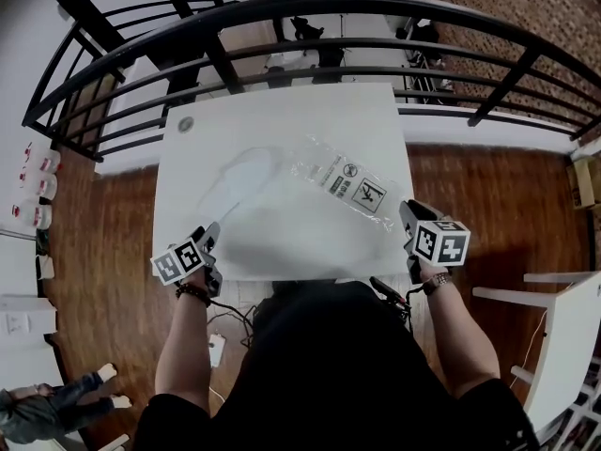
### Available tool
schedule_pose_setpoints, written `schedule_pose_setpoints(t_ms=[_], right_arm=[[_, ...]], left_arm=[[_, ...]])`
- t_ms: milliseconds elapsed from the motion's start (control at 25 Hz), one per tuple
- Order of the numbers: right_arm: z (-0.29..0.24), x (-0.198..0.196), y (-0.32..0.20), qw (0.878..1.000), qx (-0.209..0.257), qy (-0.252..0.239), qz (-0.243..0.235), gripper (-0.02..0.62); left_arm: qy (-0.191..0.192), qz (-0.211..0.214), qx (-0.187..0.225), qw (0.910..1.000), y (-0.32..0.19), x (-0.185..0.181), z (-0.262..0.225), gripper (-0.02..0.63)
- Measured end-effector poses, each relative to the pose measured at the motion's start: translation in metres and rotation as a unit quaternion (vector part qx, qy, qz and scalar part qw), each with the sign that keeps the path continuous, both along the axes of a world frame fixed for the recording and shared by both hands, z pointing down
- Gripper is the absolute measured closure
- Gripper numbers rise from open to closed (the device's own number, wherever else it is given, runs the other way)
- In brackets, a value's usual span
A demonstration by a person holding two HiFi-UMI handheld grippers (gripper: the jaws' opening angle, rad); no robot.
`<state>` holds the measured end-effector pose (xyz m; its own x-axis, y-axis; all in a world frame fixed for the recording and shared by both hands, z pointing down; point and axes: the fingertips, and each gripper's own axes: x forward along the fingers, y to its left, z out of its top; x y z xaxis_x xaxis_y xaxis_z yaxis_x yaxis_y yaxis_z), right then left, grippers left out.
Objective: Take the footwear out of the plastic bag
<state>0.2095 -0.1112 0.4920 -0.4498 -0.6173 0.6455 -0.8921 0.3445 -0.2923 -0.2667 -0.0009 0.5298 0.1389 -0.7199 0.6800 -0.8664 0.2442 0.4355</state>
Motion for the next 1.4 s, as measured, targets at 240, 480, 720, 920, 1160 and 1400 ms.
schedule_pose_setpoints(t_ms=[240,480,720,920,1160,1400], right_arm=[[-0.009,-0.012,0.008,0.999,0.014,0.003,-0.048,0.603],[-0.02,-0.036,0.016,0.995,0.028,-0.002,-0.097,0.603],[-0.034,-0.067,0.022,0.991,0.045,-0.01,-0.128,0.603],[-0.05,-0.098,0.032,0.987,0.061,-0.008,-0.147,0.603],[-0.069,-0.14,0.058,0.983,0.077,-0.004,-0.168,0.603],[-0.084,-0.177,0.094,0.978,0.094,-0.001,-0.184,0.603]], left_arm=[[0.005,0.008,0.02,0.9998,0.006,0.034,-0.015,0.396],[0.024,0.02,0.049,0.9983,0.012,0.068,-0.036,0.453],[-0.015,0.044,0.073,0.9963,0.008,0.077,-0.067,0.506],[0.005,0.087,0.096,0.9916,0.009,0.091,-0.078,0.543],[-0.006,0.141,0.126,0.982,0.015,0.104,-0.107,0.574],[-0.019,0.196,0.153,0.9685,0.031,0.12,-0.129,0.588]])
